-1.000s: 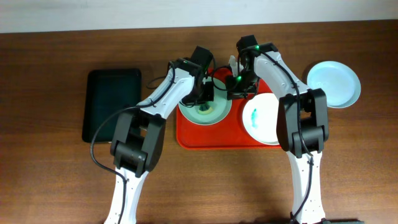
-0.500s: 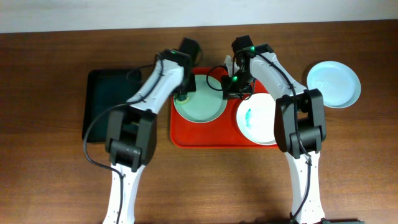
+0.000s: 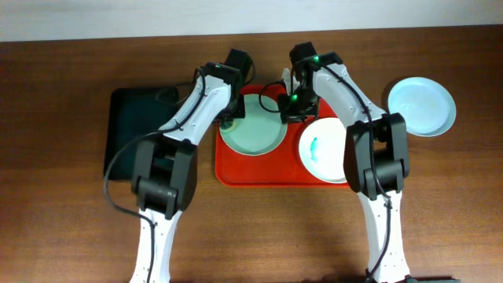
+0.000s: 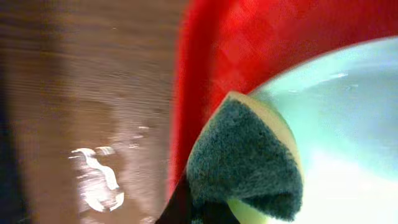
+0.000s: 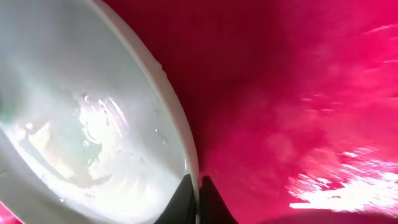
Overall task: Clean dirty plates on tray and stack at the side
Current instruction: 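Scrub the light green plate with the sponge in the left gripper, then lift the light green plate with the right gripper and stack it on the blue plate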
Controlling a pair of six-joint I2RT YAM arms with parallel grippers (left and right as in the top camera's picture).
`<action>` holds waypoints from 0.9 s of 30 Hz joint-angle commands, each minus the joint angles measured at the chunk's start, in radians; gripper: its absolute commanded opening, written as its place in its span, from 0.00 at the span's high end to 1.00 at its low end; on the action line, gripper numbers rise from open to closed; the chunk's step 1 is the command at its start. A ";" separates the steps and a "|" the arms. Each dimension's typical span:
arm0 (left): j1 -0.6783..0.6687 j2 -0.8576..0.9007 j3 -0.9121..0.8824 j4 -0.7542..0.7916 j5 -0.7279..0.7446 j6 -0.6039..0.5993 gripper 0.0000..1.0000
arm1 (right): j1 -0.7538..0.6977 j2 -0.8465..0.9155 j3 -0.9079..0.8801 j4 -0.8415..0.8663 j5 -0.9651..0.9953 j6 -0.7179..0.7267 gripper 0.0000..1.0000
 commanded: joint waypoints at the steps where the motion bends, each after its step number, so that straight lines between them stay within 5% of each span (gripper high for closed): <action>1: 0.045 -0.190 -0.009 -0.042 -0.156 -0.006 1.00 | -0.021 0.013 0.123 -0.096 0.258 -0.007 0.96; 5: 0.105 -0.323 -0.009 -0.160 -0.158 -0.050 1.00 | 0.005 0.012 0.355 -0.282 0.316 -0.044 0.96; 10: 0.213 -0.322 -0.043 -0.200 -0.160 -0.050 1.00 | 0.196 0.013 0.668 -0.559 0.916 0.010 0.96; 18: 0.360 -0.322 -0.070 -0.172 -0.058 -0.050 1.00 | 0.540 0.009 0.679 -0.561 1.643 0.013 0.96; 23: 0.364 -0.322 -0.070 -0.169 -0.057 -0.050 1.00 | 0.506 0.009 0.679 -0.545 1.492 0.194 0.96; 27: 0.364 -0.322 -0.070 -0.169 -0.054 -0.050 1.00 | 0.219 0.009 0.679 -0.451 0.747 0.088 0.96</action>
